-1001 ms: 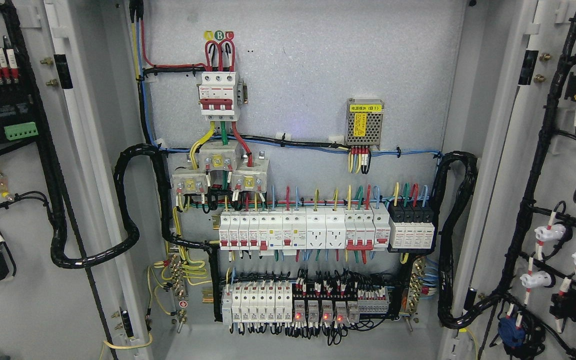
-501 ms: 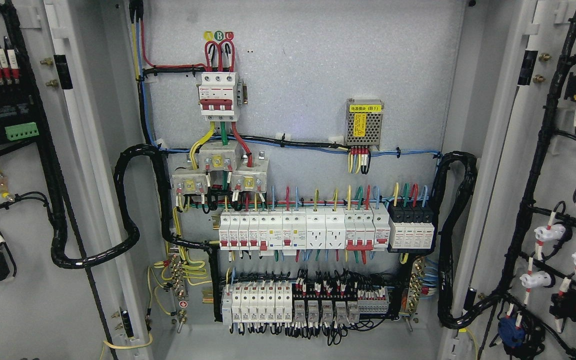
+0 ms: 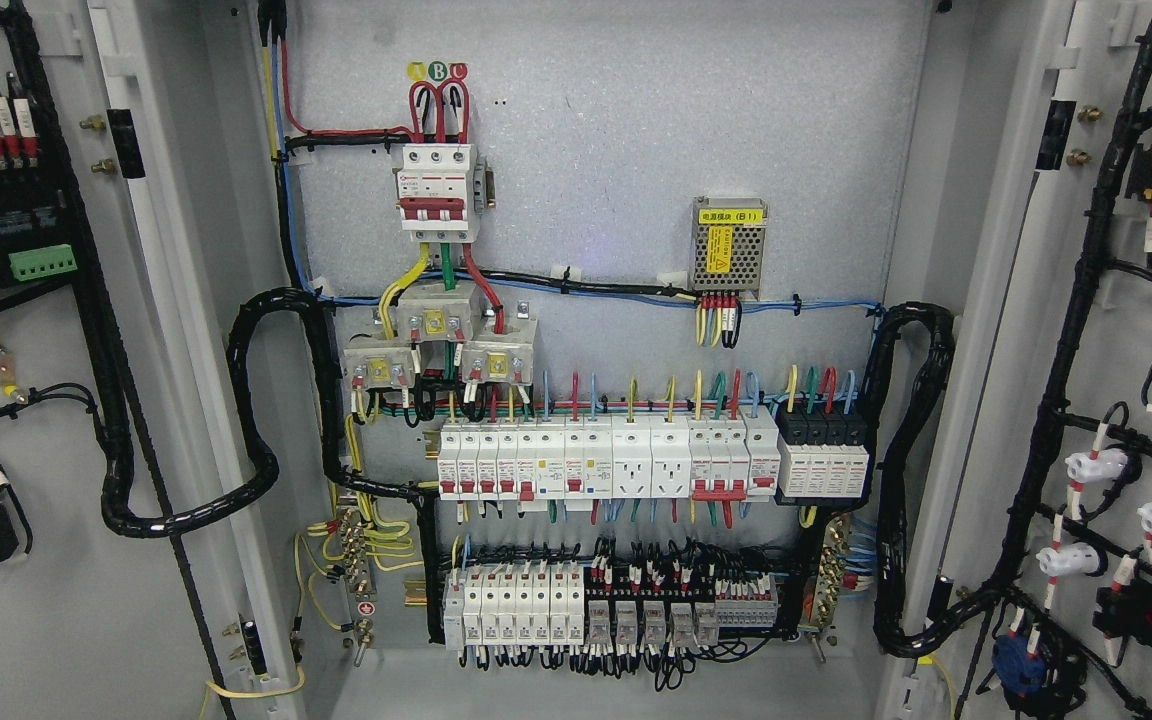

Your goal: Open door with both hands

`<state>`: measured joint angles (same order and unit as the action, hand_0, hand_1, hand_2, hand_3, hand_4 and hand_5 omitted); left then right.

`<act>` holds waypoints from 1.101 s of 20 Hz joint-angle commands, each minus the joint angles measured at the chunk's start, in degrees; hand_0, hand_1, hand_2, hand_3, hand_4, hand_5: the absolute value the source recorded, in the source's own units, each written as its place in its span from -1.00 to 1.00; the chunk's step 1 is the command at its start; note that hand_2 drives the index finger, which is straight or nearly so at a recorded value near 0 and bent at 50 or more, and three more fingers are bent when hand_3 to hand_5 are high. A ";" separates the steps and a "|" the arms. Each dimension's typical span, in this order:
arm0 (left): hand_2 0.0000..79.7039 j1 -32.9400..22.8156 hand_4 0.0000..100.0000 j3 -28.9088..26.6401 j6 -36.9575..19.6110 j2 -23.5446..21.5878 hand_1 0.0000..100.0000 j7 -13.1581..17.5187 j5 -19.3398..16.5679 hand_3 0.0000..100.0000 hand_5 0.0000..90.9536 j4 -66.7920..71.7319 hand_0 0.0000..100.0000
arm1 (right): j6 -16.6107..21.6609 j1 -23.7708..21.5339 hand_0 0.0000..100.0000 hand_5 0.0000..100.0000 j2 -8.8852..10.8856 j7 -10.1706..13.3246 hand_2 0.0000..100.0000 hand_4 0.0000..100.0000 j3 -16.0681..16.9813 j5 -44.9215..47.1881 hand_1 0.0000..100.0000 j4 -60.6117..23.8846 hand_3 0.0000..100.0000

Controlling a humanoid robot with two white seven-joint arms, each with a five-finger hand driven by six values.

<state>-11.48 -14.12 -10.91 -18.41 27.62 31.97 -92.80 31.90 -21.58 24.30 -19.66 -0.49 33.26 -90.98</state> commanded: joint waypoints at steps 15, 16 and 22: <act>-0.93 -7.95 -0.93 15.88 -1.39 16.56 -1.00 -12.85 -20.28 -0.95 -1.00 -8.10 -0.42 | -8.88 7.34 -0.56 -1.00 -20.34 6.47 -1.00 -1.00 -11.37 -15.77 -1.00 -5.16 -1.00; -0.93 -7.95 -0.93 15.88 -1.39 16.56 -1.00 -13.02 -20.28 -0.95 -1.00 -8.10 -0.42 | -8.96 7.34 -0.56 -1.00 -20.34 6.82 -1.00 -1.00 -12.33 -15.77 -1.00 -6.12 -1.00; -0.93 -7.95 -0.93 15.35 -1.39 16.74 -1.00 -13.03 -20.28 -0.95 -1.00 -7.84 -0.42 | -8.88 7.26 -0.56 -1.00 -20.34 7.18 -1.00 -1.00 -14.27 -15.94 -1.00 -8.07 -1.00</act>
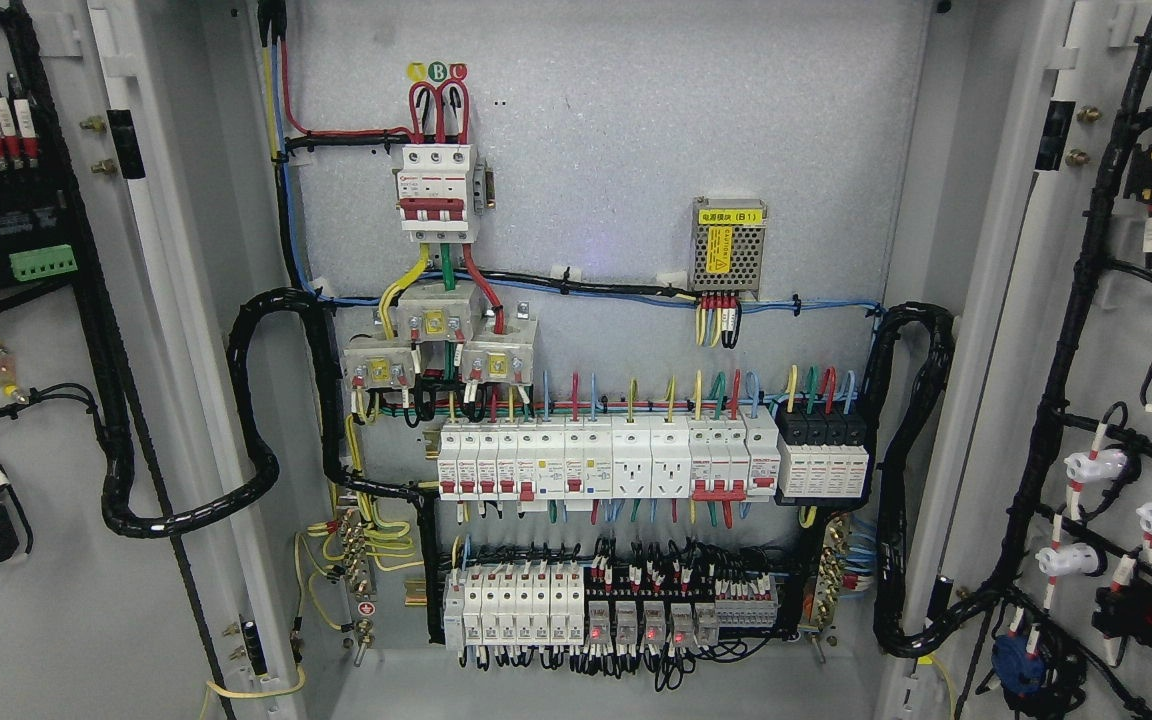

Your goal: Open door with both hands

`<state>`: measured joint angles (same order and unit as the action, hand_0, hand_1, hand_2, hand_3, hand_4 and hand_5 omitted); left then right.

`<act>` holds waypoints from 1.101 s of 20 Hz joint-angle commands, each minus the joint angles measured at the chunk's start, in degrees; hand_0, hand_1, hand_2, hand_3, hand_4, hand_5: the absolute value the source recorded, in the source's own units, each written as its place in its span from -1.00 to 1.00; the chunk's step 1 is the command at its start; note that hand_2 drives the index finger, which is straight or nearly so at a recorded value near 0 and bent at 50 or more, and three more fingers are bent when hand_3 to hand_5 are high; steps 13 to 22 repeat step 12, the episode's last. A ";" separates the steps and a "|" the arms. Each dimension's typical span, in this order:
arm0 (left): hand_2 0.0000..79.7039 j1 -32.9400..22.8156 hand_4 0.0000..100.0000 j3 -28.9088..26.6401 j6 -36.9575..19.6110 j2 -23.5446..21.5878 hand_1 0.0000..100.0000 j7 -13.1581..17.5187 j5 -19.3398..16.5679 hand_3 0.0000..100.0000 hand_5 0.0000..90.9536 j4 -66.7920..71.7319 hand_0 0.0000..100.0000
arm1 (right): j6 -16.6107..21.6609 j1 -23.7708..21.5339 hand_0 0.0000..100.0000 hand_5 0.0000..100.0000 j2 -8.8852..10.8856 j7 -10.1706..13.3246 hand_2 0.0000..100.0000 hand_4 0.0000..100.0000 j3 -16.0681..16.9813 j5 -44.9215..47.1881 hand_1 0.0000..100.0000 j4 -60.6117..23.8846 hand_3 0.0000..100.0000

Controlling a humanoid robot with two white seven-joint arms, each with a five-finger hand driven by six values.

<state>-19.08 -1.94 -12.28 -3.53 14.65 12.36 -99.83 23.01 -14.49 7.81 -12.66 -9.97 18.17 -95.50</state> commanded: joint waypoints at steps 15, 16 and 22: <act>-0.93 -0.17 -0.93 1.24 0.06 2.04 -1.00 -0.06 -0.76 -0.95 -1.00 -1.25 -0.42 | -2.18 -0.89 -0.56 -1.00 -3.42 0.27 -1.00 -1.00 -4.71 -0.94 -1.00 -0.65 -1.00; -0.93 -0.17 -0.93 1.24 0.06 2.04 -1.00 -0.06 -0.76 -0.95 -1.00 -1.25 -0.42 | -2.18 -0.89 -0.56 -1.00 -3.42 0.27 -1.00 -1.00 -4.71 -0.94 -1.00 -0.65 -1.00; -0.93 -0.17 -0.93 1.24 0.06 2.04 -1.00 -0.06 -0.76 -0.95 -1.00 -1.25 -0.42 | -2.18 -0.89 -0.56 -1.00 -3.42 0.27 -1.00 -1.00 -4.71 -0.94 -1.00 -0.65 -1.00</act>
